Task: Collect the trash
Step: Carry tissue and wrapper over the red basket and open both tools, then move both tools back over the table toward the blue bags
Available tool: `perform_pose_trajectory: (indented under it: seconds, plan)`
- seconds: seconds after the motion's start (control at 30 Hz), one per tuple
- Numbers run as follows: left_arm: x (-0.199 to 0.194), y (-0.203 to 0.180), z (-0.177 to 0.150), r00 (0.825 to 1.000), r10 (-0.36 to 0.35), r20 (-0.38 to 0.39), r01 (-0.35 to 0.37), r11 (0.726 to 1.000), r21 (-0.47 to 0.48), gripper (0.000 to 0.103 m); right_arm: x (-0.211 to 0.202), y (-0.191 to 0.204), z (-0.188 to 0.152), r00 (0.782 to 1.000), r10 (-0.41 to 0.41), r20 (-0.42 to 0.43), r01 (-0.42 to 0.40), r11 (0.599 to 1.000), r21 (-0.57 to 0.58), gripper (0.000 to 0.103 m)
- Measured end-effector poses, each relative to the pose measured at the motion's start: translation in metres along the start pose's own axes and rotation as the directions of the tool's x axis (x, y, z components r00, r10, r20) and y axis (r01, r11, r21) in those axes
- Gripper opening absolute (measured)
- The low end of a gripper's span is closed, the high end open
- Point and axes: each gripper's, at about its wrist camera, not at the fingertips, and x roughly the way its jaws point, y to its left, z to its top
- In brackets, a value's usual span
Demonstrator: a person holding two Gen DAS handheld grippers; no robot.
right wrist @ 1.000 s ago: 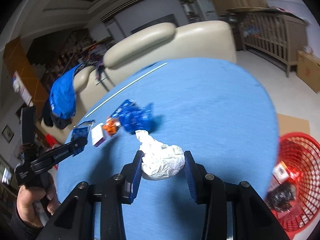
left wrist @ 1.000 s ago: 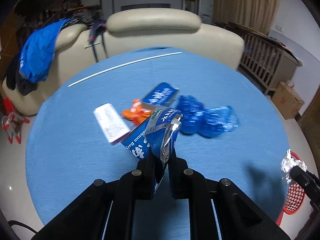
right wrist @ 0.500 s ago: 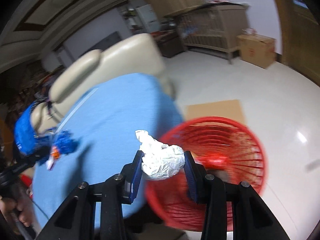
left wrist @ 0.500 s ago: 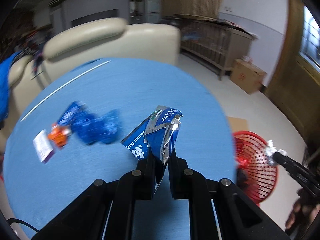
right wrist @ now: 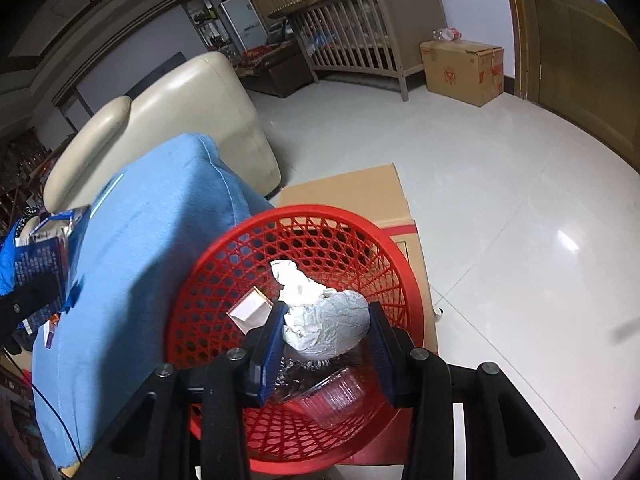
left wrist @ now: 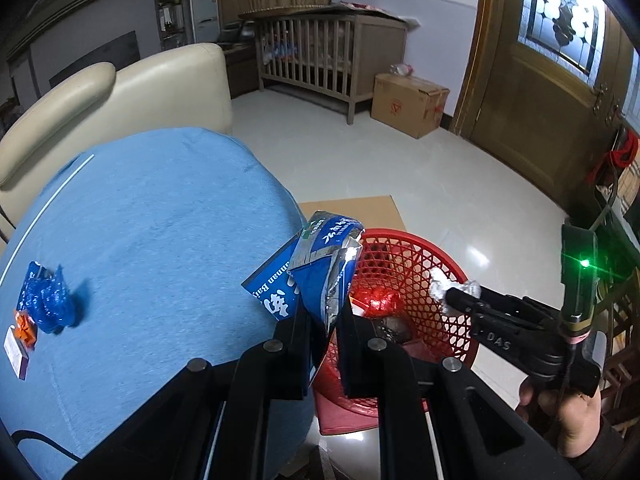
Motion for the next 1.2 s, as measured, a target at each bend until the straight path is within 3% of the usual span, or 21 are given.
perform_pose_trajectory:
  seconds: [1.2]
  plan:
    - [0.022, -0.023, 0.013, 0.999, 0.005, -0.037, -0.003, 0.999, 0.045, 0.012, 0.001, -0.002, 0.002, 1.000, -0.005, 0.004, 0.005, 1.000, 0.008, 0.043]
